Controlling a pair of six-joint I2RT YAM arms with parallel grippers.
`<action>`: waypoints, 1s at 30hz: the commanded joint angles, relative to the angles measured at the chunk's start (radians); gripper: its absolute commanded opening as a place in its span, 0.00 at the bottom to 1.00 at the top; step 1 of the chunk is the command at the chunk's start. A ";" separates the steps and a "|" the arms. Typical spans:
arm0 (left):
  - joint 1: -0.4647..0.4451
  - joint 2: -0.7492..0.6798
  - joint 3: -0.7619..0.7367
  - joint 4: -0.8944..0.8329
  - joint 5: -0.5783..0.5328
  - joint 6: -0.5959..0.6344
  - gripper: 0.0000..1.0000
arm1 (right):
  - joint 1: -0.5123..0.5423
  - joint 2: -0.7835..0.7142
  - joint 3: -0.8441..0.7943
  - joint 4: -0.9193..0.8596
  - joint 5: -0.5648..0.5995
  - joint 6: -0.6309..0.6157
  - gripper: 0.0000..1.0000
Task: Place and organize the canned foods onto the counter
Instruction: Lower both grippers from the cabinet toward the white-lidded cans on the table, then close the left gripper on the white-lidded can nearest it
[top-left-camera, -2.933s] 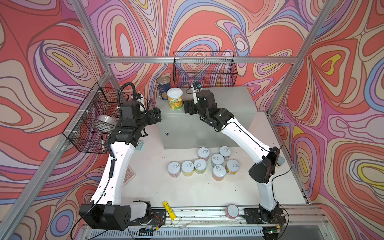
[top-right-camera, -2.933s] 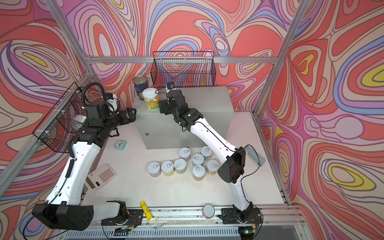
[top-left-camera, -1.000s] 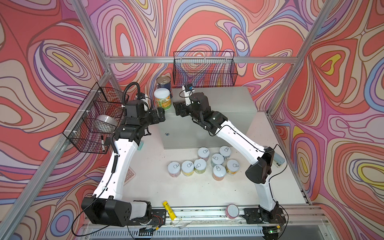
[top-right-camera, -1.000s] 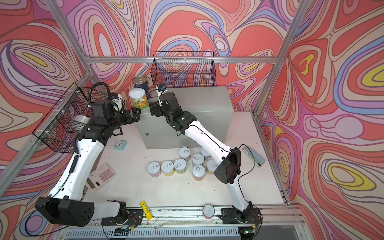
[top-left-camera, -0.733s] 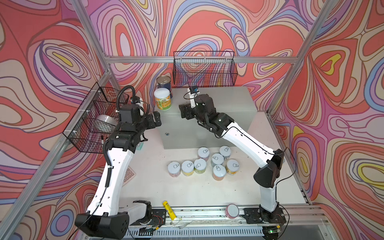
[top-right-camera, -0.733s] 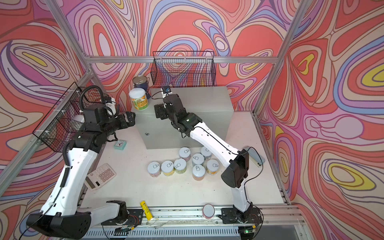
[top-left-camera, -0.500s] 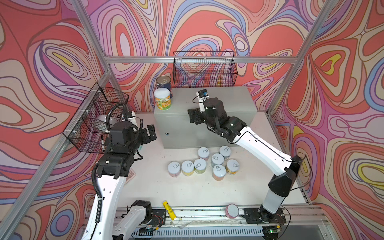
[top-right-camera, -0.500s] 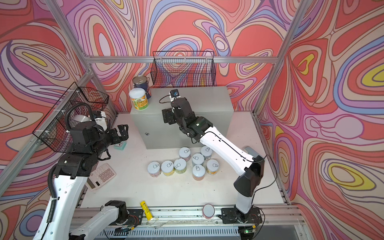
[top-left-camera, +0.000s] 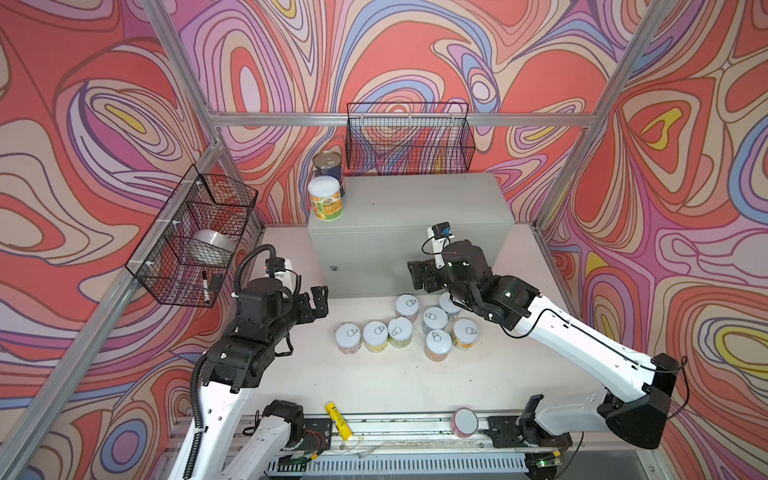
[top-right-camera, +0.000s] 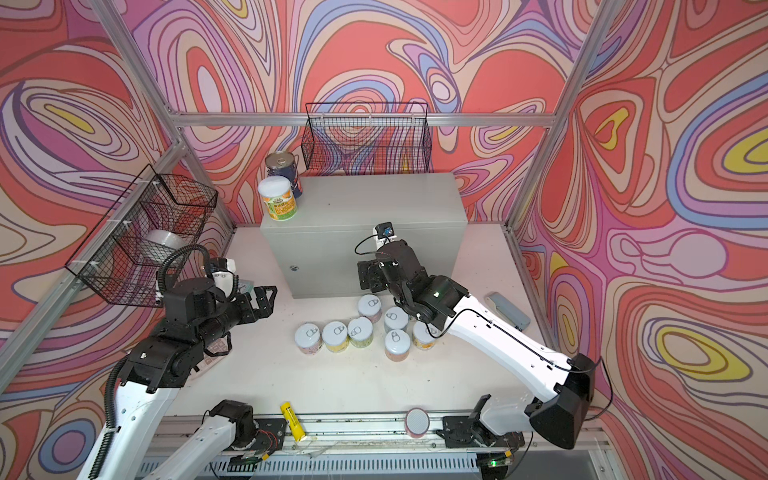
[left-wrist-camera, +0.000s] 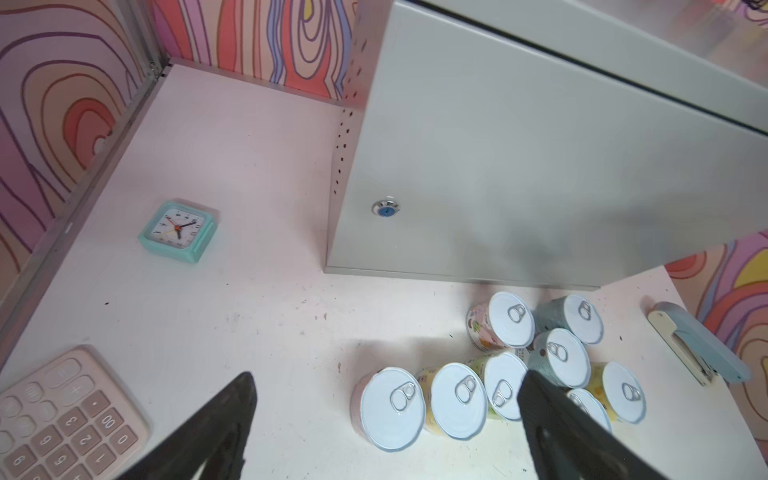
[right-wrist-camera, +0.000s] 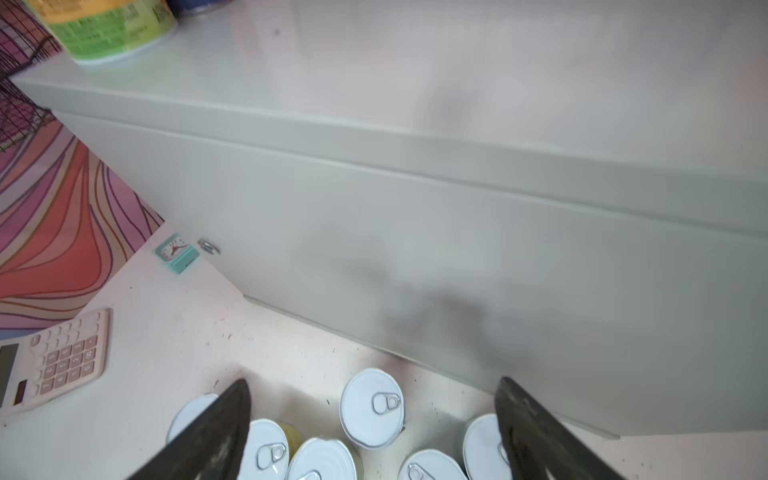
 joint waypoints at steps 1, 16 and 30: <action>-0.074 -0.049 -0.102 0.004 -0.050 -0.082 1.00 | 0.005 -0.043 -0.074 0.004 -0.014 0.048 0.96; -0.525 -0.041 -0.477 0.221 -0.404 -0.293 1.00 | 0.006 -0.054 -0.201 0.003 -0.046 0.119 0.95; -0.525 -0.021 -0.664 0.377 -0.372 -0.287 1.00 | 0.006 -0.007 -0.240 0.048 -0.062 0.146 0.93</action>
